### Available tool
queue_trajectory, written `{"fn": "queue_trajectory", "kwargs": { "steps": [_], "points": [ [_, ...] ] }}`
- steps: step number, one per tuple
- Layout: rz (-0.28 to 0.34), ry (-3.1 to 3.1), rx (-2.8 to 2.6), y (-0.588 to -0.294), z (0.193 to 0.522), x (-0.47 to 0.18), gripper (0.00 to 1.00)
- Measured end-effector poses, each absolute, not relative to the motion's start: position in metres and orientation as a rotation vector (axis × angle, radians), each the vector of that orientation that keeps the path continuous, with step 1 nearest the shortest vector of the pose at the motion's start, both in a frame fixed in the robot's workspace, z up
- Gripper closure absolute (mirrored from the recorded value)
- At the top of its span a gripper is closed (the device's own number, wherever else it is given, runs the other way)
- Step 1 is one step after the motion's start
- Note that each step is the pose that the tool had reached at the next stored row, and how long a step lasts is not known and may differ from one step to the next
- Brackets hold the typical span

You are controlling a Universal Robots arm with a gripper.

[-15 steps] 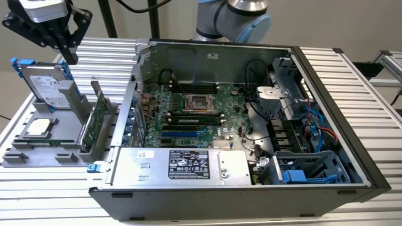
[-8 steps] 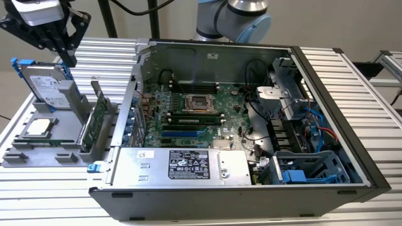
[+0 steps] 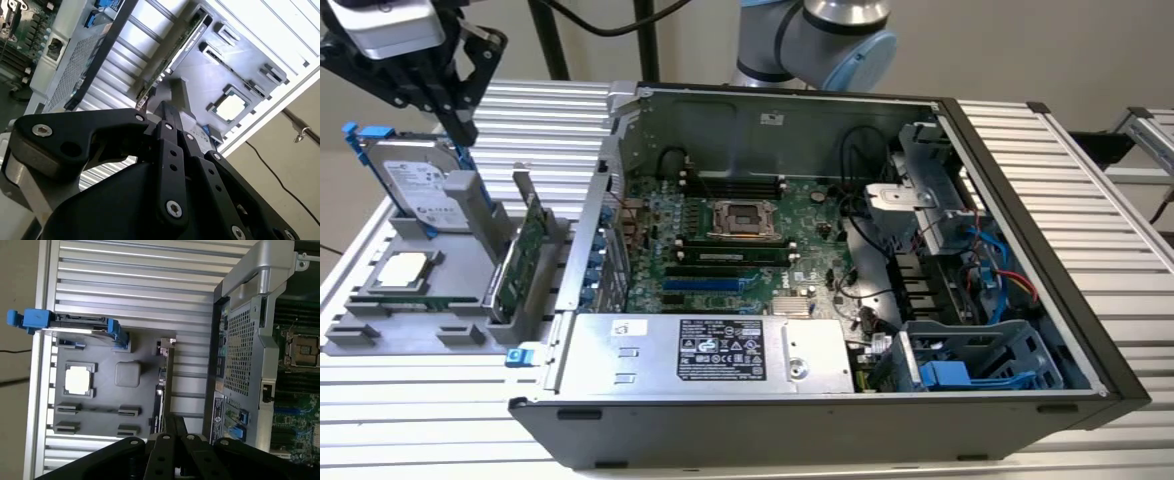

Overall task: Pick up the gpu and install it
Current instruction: 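Reach for the gpu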

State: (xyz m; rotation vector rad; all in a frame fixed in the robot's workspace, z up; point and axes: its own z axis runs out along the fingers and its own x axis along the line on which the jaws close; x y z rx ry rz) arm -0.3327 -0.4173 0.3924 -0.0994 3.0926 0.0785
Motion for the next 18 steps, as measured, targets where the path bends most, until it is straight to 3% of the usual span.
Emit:
{"fn": "queue_trajectory", "kwargs": {
  "steps": [18],
  "points": [
    [0.079, 3.094, -0.099, -0.427, 0.392, -0.349, 1.0]
  ]
}}
